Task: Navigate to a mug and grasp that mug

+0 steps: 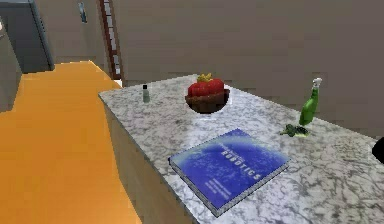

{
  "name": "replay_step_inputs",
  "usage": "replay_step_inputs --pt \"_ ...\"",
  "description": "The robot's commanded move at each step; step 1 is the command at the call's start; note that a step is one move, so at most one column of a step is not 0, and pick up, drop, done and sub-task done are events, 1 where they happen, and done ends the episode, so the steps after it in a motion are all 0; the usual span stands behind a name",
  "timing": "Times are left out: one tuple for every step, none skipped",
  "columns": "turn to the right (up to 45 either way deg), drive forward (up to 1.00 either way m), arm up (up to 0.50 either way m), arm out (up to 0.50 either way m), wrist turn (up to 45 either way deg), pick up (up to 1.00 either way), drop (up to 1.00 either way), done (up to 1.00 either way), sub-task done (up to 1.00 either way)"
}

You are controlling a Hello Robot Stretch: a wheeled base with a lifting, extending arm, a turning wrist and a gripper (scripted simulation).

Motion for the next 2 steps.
replay_step_inputs --pt "0.0 0.00 0.38 0.00 0.0 0.00 0.00 0.00 0.00" --pt "0.0 0.00 0.00 0.32 0.0 0.00 0.00 0.00 0.00"
